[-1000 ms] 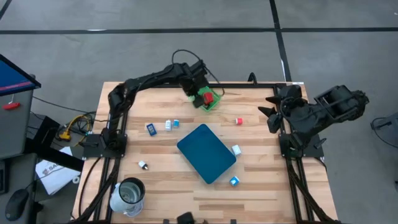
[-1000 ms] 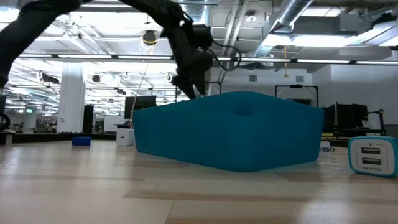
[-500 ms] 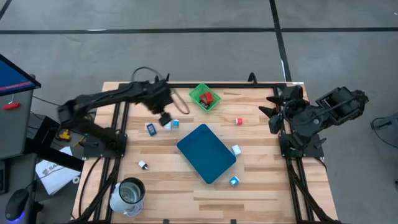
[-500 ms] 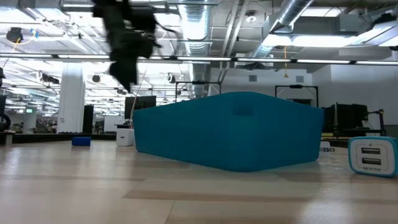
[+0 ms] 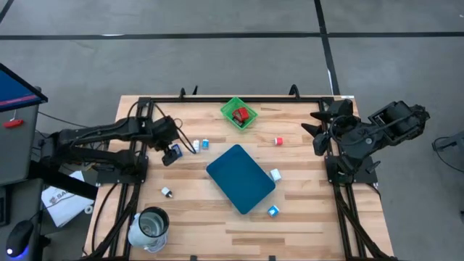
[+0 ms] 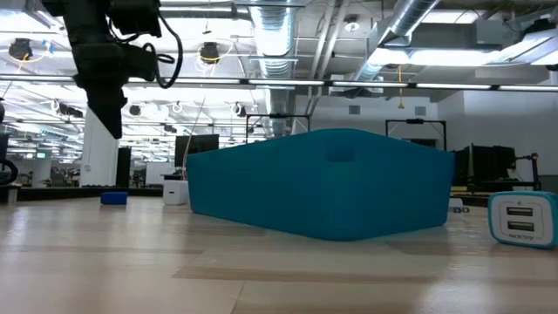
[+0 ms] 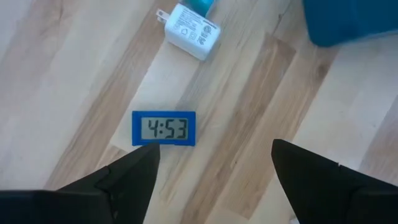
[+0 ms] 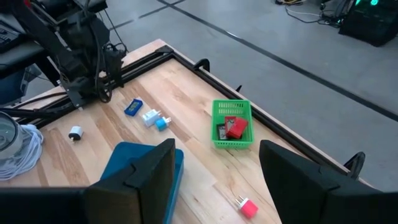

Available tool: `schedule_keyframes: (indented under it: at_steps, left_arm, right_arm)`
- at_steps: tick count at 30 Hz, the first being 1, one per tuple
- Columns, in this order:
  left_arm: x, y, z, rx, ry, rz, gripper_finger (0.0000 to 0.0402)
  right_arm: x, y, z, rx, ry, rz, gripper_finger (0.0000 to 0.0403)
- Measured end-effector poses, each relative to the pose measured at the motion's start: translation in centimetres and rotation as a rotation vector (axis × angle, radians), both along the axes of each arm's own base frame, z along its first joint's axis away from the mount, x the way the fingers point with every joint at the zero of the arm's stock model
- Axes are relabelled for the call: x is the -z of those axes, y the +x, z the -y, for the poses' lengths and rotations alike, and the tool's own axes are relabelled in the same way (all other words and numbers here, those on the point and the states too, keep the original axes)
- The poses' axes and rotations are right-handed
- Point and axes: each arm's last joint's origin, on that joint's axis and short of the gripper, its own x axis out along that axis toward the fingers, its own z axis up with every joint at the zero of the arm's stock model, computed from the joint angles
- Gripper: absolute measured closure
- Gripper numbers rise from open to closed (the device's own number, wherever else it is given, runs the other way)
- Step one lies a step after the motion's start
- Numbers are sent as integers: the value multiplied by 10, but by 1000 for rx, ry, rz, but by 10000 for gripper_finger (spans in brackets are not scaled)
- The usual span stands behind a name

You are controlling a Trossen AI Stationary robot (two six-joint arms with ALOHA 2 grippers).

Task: Pick & Place Office items
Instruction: Put the blue digital timer into the green bin

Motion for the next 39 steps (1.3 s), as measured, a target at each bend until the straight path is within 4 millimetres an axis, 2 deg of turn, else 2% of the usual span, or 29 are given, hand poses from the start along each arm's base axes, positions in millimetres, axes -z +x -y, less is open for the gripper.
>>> schedule_keyframes:
  at_steps: [20, 39]
  left_arm:
    - [46, 31, -10, 20, -94, -273, 61]
    - [71, 42, -30, -15, -183, -366, 41]
  right_arm:
    - [1, 8, -7, -9, -3, 14, 178]
    - [1, 8, -11, -25, -2, 21, 178]
